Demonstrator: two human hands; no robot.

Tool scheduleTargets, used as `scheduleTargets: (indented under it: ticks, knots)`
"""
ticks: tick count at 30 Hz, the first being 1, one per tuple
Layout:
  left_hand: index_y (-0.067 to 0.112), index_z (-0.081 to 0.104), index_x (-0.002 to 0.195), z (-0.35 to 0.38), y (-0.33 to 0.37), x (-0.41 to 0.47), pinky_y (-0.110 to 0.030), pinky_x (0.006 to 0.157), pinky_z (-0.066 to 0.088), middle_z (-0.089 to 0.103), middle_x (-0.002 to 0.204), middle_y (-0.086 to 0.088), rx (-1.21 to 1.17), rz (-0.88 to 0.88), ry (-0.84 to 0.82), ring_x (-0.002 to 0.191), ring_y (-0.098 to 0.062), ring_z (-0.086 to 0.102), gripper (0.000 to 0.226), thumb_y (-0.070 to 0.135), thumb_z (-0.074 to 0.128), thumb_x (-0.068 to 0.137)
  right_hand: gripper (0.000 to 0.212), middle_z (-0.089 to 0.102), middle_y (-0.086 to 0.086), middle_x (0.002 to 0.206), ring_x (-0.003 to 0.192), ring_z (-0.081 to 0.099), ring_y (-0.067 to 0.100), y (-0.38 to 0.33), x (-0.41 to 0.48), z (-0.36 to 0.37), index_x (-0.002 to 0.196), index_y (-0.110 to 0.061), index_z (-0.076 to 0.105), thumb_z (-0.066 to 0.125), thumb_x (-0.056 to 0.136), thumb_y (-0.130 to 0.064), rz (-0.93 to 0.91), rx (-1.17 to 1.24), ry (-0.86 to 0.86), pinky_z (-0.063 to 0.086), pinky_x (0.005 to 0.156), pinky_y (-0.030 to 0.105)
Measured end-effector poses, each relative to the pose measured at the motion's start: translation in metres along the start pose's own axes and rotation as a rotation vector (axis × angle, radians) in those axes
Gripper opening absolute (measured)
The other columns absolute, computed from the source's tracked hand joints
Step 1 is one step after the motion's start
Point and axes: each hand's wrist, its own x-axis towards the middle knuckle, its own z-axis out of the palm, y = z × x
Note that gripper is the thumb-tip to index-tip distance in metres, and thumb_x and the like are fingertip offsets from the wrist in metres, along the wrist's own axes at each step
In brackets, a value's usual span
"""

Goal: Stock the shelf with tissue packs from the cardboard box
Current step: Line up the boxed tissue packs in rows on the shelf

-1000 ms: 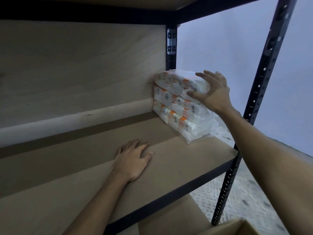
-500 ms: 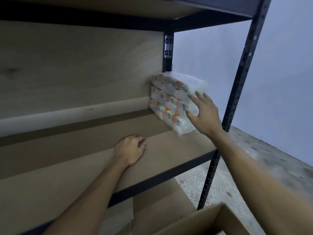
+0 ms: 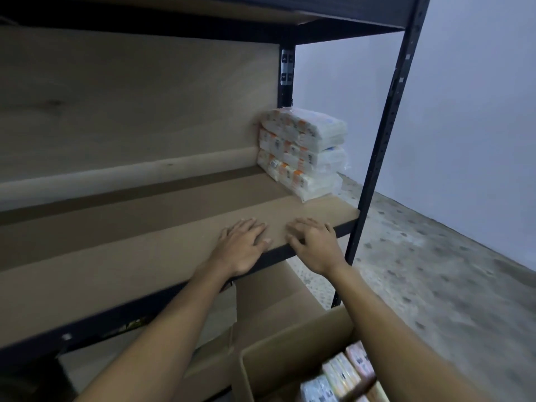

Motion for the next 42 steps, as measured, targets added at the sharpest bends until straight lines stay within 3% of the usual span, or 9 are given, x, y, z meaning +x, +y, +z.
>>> scheduleTargets:
  ticks: [6, 10, 16, 21, 26, 31, 34, 38, 42]
  knots:
    - [0.033, 0.032, 0.148, 0.013, 0.034, -0.053, -0.038, 0.119, 0.003, 0.021, 0.16, 0.006, -0.215, 0.095, 0.099, 0.149, -0.013, 0.01, 0.051, 0.046, 0.04, 0.099, 0.043, 0.051, 0.0, 0.143, 0.137, 0.038, 0.02, 0.001, -0.058, 0.001, 0.133, -0.025, 0.055, 0.053, 0.093, -0.04, 0.01, 0.159, 0.094, 0.031, 0.113, 0.039]
    - [0.032, 0.037, 0.145, 0.043, 0.053, -0.089, -0.037, 0.121, 0.0, 0.024, 0.159, 0.007, -0.312, 0.102, 0.109, 0.148, -0.012, 0.009, 0.049, 0.042, 0.045, 0.098, 0.044, 0.052, 0.001, 0.142, 0.134, 0.043, 0.019, 0.011, -0.11, 0.012, 0.133, -0.022, 0.055, 0.052, 0.093, -0.04, 0.062, 0.164, 0.017, 0.034, 0.109, 0.036]
    - [0.028, 0.035, 0.147, 0.11, 0.061, -0.133, -0.04, 0.12, 0.016, 0.023, 0.159, 0.004, -0.418, -0.025, -0.102, 0.146, -0.017, 0.019, 0.054, 0.041, 0.048, 0.097, 0.044, 0.056, 0.002, 0.137, 0.128, 0.049, 0.019, 0.031, -0.18, 0.042, 0.132, -0.017, 0.055, 0.059, 0.092, -0.033, 0.197, 0.208, -0.137, 0.037, 0.107, 0.032]
    - [0.022, 0.042, 0.143, 0.168, 0.058, -0.159, -0.035, 0.115, 0.028, 0.038, 0.152, -0.003, -0.468, -0.204, -0.22, 0.139, -0.021, 0.035, 0.052, 0.037, 0.053, 0.094, 0.053, 0.056, 0.004, 0.136, 0.124, 0.051, 0.019, 0.05, -0.22, 0.079, 0.134, -0.015, 0.055, 0.066, 0.087, -0.037, 0.322, 0.236, -0.252, 0.037, 0.104, 0.028]
    - [0.016, 0.041, 0.143, 0.213, 0.056, -0.177, -0.034, 0.112, 0.031, 0.04, 0.149, -0.01, -0.457, -0.348, -0.361, 0.137, -0.025, 0.038, 0.054, 0.034, 0.053, 0.094, 0.058, 0.053, -0.001, 0.14, 0.131, 0.046, 0.017, 0.071, -0.244, 0.112, 0.135, -0.02, 0.052, 0.063, 0.085, -0.046, 0.388, 0.245, -0.364, 0.034, 0.11, 0.037]
    - [0.012, 0.052, 0.13, 0.247, 0.065, -0.186, -0.033, 0.098, 0.038, 0.049, 0.134, -0.012, -0.45, -0.477, -0.462, 0.123, -0.03, 0.049, 0.045, 0.037, 0.056, 0.092, 0.068, 0.049, 0.007, 0.141, 0.121, 0.053, 0.023, 0.082, -0.258, 0.145, 0.138, -0.019, 0.047, 0.07, 0.08, -0.046, 0.466, 0.209, -0.493, 0.044, 0.099, 0.035]
    - [0.015, 0.051, 0.127, 0.267, 0.072, -0.193, -0.037, 0.101, 0.041, 0.048, 0.134, -0.014, -0.427, -0.563, -0.516, 0.123, -0.032, 0.048, 0.047, 0.044, 0.055, 0.09, 0.075, 0.045, 0.01, 0.142, 0.125, 0.05, 0.026, 0.087, -0.264, 0.16, 0.14, -0.02, 0.044, 0.072, 0.077, -0.048, 0.498, 0.198, -0.602, 0.043, 0.101, 0.038]
    - [0.016, 0.035, 0.143, 0.287, 0.076, -0.195, -0.039, 0.107, 0.035, 0.035, 0.144, -0.019, -0.351, -0.647, -0.57, 0.132, -0.035, 0.038, 0.066, 0.047, 0.055, 0.089, 0.078, 0.035, 0.01, 0.147, 0.132, 0.039, 0.032, 0.098, -0.262, 0.175, 0.143, -0.027, 0.038, 0.072, 0.076, -0.049, 0.506, 0.098, -0.75, 0.04, 0.105, 0.044]
    - [0.013, 0.041, 0.14, 0.292, 0.077, -0.192, -0.039, 0.109, 0.031, 0.03, 0.146, -0.021, -0.24, -0.646, -0.595, 0.132, -0.036, 0.035, 0.054, 0.039, 0.048, 0.093, 0.066, 0.031, 0.01, 0.145, 0.129, 0.035, 0.034, 0.102, -0.258, 0.183, 0.136, -0.03, 0.045, 0.07, 0.077, -0.048, 0.496, 0.003, -0.787, 0.039, 0.103, 0.046]
